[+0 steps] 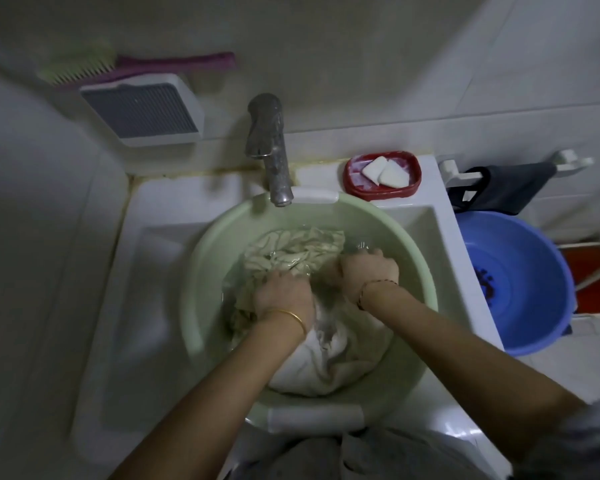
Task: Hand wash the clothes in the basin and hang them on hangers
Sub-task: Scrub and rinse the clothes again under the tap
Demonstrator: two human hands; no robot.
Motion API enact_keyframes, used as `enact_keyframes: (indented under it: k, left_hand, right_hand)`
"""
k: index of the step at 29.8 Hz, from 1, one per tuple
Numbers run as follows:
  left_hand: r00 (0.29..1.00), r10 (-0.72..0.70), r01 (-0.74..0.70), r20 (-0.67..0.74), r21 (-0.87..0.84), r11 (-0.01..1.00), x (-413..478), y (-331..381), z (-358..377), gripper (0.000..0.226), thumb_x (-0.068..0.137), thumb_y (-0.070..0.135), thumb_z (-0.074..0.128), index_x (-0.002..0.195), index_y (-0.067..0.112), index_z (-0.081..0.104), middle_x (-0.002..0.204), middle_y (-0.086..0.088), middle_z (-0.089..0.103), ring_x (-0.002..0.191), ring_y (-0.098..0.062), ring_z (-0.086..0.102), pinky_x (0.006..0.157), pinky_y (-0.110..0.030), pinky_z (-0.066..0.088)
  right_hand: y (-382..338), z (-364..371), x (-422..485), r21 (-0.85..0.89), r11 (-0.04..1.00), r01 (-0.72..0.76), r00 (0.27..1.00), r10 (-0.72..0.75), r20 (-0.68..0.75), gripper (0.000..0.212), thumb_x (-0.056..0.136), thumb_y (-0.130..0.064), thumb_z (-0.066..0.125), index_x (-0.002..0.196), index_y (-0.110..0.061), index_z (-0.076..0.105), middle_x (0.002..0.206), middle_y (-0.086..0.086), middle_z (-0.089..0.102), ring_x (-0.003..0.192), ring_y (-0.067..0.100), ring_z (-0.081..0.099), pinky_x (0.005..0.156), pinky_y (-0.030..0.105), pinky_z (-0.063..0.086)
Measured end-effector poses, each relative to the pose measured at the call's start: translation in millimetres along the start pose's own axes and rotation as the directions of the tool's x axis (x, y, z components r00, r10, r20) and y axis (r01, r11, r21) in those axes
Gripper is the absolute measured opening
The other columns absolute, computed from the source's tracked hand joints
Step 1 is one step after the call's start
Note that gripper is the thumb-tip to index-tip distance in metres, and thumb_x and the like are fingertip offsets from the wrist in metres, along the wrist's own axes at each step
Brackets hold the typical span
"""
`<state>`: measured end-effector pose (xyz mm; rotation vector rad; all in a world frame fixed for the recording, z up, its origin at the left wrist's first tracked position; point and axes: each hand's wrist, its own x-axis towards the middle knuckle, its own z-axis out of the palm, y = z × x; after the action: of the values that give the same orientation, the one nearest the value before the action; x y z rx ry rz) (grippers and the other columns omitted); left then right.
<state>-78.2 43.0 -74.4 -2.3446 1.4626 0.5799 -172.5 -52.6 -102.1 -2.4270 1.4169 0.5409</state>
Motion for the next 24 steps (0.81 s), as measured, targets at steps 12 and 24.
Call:
enact_keyframes:
  k: [12, 24]
  left_hand:
    - [0.987, -0.038, 0.046, 0.155, -0.049, 0.998, 45.1, -50.7, 47.5, 0.072, 0.083, 0.035, 0.063, 0.142, 0.041, 0.023, 0.152, -0.007, 0.001, 0.134, -0.035, 0.017, 0.103, -0.047, 0.037]
    - [0.884, -0.184, 0.231, 0.430, -0.743, -0.628, 63.6, -52.0, 9.5, 0.035, 0.091, 0.038, 0.049, 0.076, 0.012, 0.068, 0.059, -0.006, 0.067, 0.052, -0.020, 0.061, 0.049, -0.020, 0.048]
  right_hand:
    - [-33.6, 50.0, 38.5, 0.176, 0.979, 0.105, 0.986, -0.126, 0.109, 0.067, 0.093, -0.024, 0.053, 0.148, -0.029, 0.016, 0.156, 0.015, 0.009, 0.135, 0.044, 0.026, 0.101, 0.053, 0.039]
    - [-53.5, 19.9, -6.6, 0.909, 0.412, 0.063, 0.998, -0.015, -0.063, 0.017, 0.070, -0.037, 0.067, 0.082, -0.026, 0.063, 0.092, -0.001, 0.067, 0.088, 0.016, 0.062, 0.080, 0.030, 0.051]
